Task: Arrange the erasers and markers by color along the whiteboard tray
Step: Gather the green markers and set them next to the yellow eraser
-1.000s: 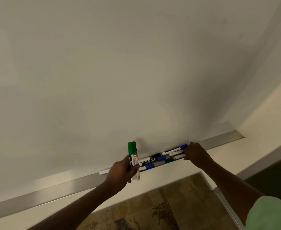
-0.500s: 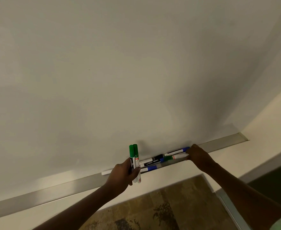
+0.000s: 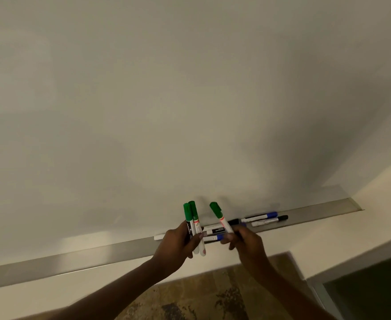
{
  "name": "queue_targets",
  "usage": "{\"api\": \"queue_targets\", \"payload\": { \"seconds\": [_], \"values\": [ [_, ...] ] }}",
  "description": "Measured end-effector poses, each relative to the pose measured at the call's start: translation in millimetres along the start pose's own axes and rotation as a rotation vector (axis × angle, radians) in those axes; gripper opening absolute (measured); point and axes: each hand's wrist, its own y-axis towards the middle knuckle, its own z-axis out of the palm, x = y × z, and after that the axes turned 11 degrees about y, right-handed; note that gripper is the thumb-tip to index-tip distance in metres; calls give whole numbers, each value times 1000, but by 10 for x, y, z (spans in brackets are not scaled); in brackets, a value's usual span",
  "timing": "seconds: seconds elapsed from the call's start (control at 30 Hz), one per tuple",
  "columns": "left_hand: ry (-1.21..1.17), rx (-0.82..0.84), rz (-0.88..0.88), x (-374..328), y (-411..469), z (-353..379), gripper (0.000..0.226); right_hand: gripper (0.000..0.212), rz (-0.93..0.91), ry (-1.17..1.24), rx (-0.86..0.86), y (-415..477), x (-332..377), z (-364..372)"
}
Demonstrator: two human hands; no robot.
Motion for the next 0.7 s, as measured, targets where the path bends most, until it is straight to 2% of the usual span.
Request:
{"api": "queue_targets", "payload": {
  "seconds": [0.2,0.53,0.7],
  "values": [
    [-5,-64,17,17,-80,-199,24,8,65,232,18,-117,234,484],
    [145,-187,-4,159,-303,-568,53,27,179,543,211,-115,541,1087],
    [274,-273,5,309,-434,-790,49,21,181,526,263,-132,665,1424]
  ]
}}
